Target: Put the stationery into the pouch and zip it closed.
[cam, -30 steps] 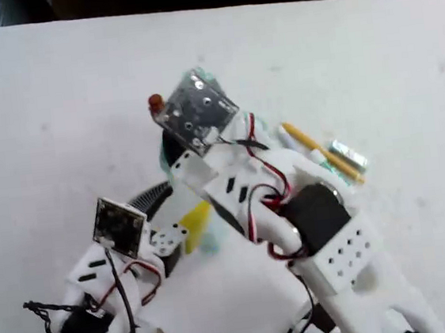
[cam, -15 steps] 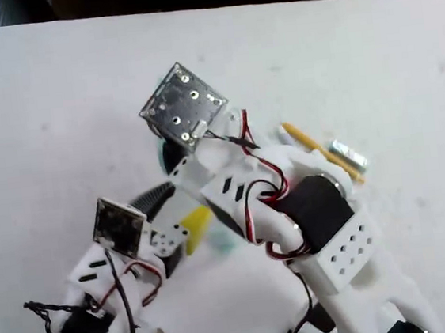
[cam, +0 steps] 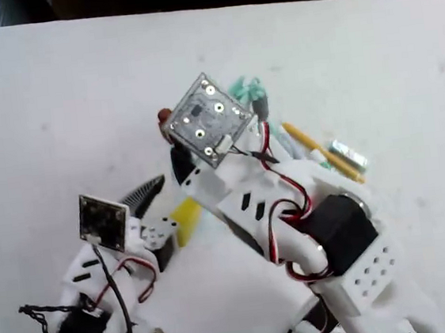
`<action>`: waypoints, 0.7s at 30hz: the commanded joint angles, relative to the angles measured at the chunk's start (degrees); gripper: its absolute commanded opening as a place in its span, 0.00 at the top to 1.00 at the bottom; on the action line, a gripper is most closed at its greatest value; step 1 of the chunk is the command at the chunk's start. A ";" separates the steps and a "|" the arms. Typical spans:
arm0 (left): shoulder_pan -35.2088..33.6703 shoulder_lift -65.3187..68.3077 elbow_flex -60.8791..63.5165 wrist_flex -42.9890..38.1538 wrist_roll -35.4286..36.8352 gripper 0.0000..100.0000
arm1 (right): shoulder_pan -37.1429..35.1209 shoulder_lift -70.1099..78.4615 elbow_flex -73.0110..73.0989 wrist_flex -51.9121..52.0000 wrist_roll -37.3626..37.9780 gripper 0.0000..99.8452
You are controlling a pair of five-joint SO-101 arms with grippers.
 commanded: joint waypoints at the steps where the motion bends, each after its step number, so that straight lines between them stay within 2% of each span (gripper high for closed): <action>1: -0.13 0.22 -2.46 -0.97 0.26 0.77 | 0.04 -0.75 -0.09 0.13 -0.35 0.98; 9: 3.65 0.22 -1.76 -0.70 -0.18 0.77 | 0.04 -1.01 0.26 -0.84 -0.62 0.97; 12: 4.79 0.22 -0.88 -0.88 -3.43 0.77 | 0.04 -1.10 0.26 -0.66 -1.67 0.88; 16: 4.79 0.22 -0.88 -0.97 -3.43 0.77 | -0.13 -0.66 0.26 -0.66 -3.87 0.75; 21: 4.53 0.22 -0.79 -0.97 -3.43 0.77 | -0.13 -0.75 0.26 -0.75 -3.34 0.78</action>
